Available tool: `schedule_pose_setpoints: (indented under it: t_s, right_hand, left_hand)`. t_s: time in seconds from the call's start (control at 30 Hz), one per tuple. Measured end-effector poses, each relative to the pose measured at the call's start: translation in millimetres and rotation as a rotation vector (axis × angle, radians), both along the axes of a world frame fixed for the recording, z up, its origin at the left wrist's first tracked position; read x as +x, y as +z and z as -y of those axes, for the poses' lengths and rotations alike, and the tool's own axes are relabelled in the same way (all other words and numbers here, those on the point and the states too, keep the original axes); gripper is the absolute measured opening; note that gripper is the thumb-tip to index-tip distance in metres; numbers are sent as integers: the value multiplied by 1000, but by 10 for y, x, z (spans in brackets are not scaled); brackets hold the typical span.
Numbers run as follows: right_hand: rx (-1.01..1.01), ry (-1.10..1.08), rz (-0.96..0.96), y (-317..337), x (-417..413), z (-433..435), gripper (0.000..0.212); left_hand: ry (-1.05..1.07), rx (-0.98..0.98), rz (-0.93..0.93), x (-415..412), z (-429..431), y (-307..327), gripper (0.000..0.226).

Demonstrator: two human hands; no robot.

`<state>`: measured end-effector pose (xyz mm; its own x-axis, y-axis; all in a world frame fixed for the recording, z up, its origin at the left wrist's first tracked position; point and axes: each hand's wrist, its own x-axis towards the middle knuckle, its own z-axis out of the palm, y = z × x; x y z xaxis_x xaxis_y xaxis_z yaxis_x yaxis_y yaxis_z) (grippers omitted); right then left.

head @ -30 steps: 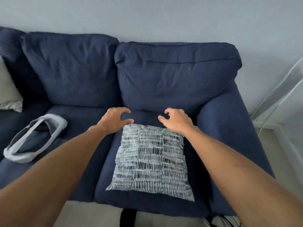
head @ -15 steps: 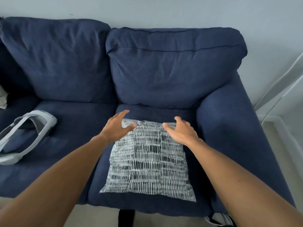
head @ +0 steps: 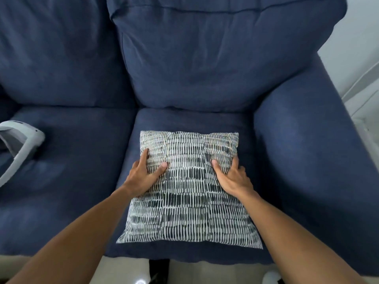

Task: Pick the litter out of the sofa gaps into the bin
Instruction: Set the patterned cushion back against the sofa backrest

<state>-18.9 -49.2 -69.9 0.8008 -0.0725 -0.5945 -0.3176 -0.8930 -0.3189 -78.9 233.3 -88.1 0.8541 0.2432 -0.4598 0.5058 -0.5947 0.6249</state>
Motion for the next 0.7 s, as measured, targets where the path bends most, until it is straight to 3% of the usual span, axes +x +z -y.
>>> schedule_pose_setpoints:
  t_s: [0.3,0.47,0.7]
  right_hand:
    - [80,-102,95,36,70,-79,92]
    - [107,-123,248,330,234,-132,89]
    - [212,-148,442,893,729,-220,81]
  left_hand:
    - [-1,-82,58,127,-106,49,111]
    - [-18,-145,137,335,-167,334,116]
    - [-23,-105,409,931,-209,923,106]
